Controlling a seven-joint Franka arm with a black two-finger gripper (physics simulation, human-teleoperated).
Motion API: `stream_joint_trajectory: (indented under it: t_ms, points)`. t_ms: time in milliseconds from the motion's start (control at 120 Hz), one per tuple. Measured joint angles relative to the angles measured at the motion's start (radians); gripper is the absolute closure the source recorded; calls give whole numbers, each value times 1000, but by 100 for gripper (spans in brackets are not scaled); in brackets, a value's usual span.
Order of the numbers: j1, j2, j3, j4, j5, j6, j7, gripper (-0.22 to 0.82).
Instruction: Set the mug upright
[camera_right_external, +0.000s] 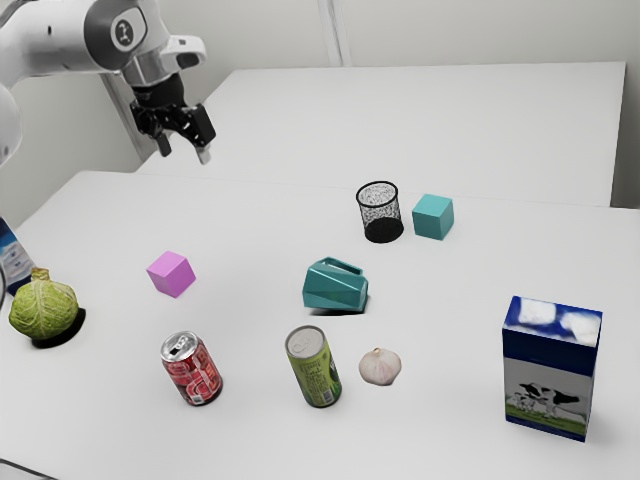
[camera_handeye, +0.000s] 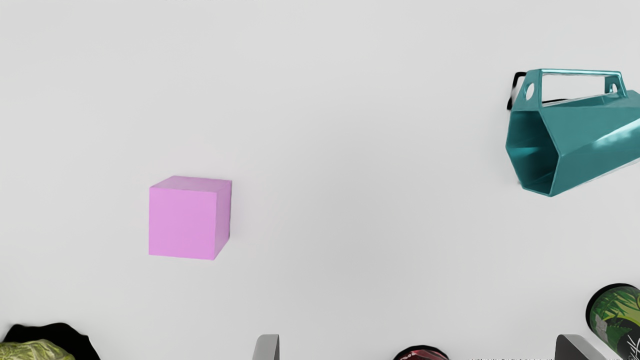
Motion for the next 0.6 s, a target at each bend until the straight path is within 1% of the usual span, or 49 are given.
stream_joint_trajectory:
  t_ms: [133, 267, 300, 367, 417, 483, 600]
  points:
    - [4, -22, 8, -45, -30, 20, 17, 0]
    - [5, -30, 32, -134, -190, 31, 24, 0]
    - [3, -47, 33, -175, -230, 35, 23, 0]
    - [-1, -116, 32, -311, -305, 61, 23, 0]
    - [1, -138, 31, -380, -361, 79, 22, 0]
    - [6, -129, 31, -436, -438, 99, 22, 0]
    - [13, -80, 32, -461, -547, 124, 30, 0]
